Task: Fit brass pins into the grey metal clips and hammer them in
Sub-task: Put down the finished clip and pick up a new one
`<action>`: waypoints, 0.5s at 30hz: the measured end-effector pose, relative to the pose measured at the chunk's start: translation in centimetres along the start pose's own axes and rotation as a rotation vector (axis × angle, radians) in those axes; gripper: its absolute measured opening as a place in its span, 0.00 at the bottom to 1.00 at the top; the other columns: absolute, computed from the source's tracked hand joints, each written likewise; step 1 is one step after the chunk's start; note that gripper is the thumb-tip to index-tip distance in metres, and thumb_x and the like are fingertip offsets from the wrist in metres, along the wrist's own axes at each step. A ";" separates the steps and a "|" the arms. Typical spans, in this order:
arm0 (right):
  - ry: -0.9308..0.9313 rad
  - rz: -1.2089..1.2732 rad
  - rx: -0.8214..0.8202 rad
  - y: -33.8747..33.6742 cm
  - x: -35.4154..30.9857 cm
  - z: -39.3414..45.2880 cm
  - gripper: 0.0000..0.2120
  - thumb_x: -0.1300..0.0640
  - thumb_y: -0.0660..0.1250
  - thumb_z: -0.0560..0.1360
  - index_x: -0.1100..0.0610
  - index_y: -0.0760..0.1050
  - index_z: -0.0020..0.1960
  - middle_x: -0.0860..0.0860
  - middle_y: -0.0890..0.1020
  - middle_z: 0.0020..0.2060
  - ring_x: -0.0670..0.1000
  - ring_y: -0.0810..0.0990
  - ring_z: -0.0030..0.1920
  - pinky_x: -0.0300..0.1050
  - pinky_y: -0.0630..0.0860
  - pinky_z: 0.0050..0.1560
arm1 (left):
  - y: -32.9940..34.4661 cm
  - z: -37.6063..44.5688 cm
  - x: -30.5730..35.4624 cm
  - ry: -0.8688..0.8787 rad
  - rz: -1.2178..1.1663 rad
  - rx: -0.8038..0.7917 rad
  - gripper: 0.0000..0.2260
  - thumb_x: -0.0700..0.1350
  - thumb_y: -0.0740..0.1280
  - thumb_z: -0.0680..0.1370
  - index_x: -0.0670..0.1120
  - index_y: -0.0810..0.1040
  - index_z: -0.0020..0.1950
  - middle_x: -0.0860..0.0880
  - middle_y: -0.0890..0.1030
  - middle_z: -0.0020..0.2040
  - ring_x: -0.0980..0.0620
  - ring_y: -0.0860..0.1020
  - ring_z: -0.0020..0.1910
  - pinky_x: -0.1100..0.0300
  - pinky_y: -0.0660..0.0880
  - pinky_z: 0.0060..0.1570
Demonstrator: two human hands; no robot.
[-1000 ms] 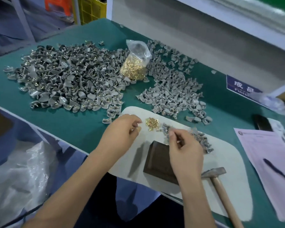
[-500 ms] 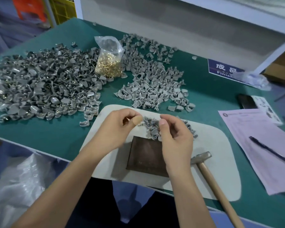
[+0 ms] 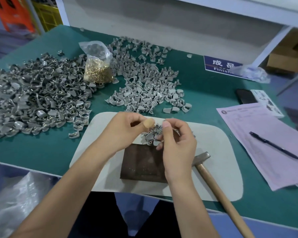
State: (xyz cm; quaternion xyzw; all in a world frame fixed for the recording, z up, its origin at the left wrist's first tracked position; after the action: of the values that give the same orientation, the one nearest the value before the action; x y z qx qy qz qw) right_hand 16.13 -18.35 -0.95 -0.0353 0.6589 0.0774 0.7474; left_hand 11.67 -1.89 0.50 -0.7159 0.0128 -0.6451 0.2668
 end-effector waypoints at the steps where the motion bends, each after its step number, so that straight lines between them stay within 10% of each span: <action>1: 0.015 0.026 0.056 -0.3 0.2 0.0 0.03 0.56 0.67 0.82 0.53 0.79 0.52 0.49 0.81 0.34 0.47 0.78 0.31 0.41 0.76 0.29 | 0.0 0.4 -0.1 0.014 0.222 -0.011 0.13 0.60 0.70 0.77 0.52 0.83 0.40 0.54 0.84 0.38 0.56 0.80 0.38 0.60 0.77 0.40; 6: -0.022 -0.036 0.088 -0.1 0.1 -0.1 0.03 0.55 0.61 0.84 0.52 0.72 0.53 0.43 0.79 0.35 0.45 0.77 0.31 0.49 0.78 0.29 | 1.4 1.4 -0.2 -0.135 0.971 -0.178 0.20 0.71 0.64 0.72 0.55 0.80 0.41 0.56 0.80 0.42 0.50 0.79 0.45 0.58 0.69 0.40; 15: -0.033 -0.134 0.086 0.0 -0.1 0.1 0.03 0.50 0.61 0.81 0.43 0.72 0.49 0.46 0.80 0.39 0.54 0.79 0.36 0.66 0.78 0.38 | 2.4 3.7 -0.9 -0.310 0.898 -0.490 0.15 0.57 0.71 0.71 0.46 0.80 0.35 0.51 0.80 0.31 0.48 0.78 0.33 0.58 0.78 0.43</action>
State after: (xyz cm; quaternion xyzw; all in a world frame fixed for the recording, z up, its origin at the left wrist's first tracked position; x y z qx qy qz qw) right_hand 16.23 -18.29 -0.87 -0.0461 0.6453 -0.0006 0.7625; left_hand 15.76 -2.24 -1.37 -0.7681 0.4286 -0.3325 0.3402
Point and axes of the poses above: each hand's wrist, its own z-axis towards the middle knuckle, its own y-axis out of the palm, x = y × z, the point moved 6 cm from there along z, towards the middle knuckle
